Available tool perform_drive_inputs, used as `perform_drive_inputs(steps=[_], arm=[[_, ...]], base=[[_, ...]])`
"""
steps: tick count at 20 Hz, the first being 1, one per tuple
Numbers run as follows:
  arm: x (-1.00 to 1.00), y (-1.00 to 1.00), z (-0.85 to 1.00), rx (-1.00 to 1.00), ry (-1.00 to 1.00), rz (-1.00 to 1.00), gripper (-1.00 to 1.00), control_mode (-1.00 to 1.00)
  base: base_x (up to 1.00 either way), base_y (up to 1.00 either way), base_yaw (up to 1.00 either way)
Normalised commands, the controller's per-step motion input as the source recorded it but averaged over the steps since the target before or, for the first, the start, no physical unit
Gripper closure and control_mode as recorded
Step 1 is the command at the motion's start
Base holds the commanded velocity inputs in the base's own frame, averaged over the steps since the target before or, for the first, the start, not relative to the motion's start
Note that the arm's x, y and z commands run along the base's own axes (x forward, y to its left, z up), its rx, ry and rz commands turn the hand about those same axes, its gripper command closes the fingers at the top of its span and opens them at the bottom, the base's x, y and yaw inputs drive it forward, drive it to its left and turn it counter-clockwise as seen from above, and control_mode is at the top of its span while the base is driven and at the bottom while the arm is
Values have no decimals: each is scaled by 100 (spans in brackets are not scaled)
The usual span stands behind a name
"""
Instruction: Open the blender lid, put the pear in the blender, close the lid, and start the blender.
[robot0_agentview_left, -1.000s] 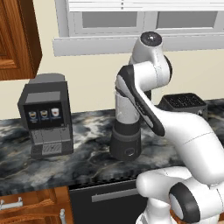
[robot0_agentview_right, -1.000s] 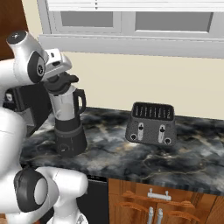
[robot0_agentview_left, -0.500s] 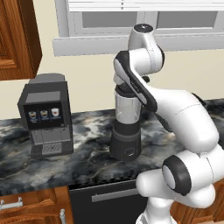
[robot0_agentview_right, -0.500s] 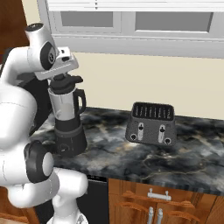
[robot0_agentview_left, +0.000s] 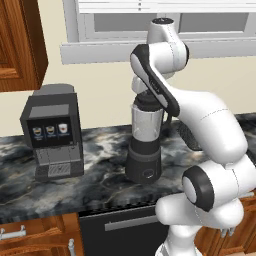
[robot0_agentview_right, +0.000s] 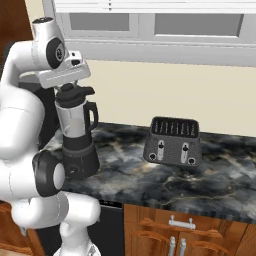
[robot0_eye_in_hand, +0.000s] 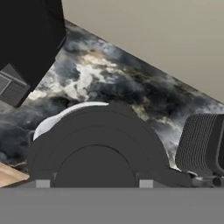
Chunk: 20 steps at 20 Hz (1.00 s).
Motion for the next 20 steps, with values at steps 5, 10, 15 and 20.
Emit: perform_drive_inputs(steps=[5, 10, 15, 20], arm=[[-20, 0, 0, 0, 2, -2, 100, -100], [-7, 5, -7, 0, 4, -1, 100, -100], [0, 34, -33, 0, 9, 2, 100, -100], [0, 26, -43, 0, 3, 9, 100, -100]], base=[[0, 0, 0], [0, 0, 0], [0, 0, 0], [0, 0, 0]])
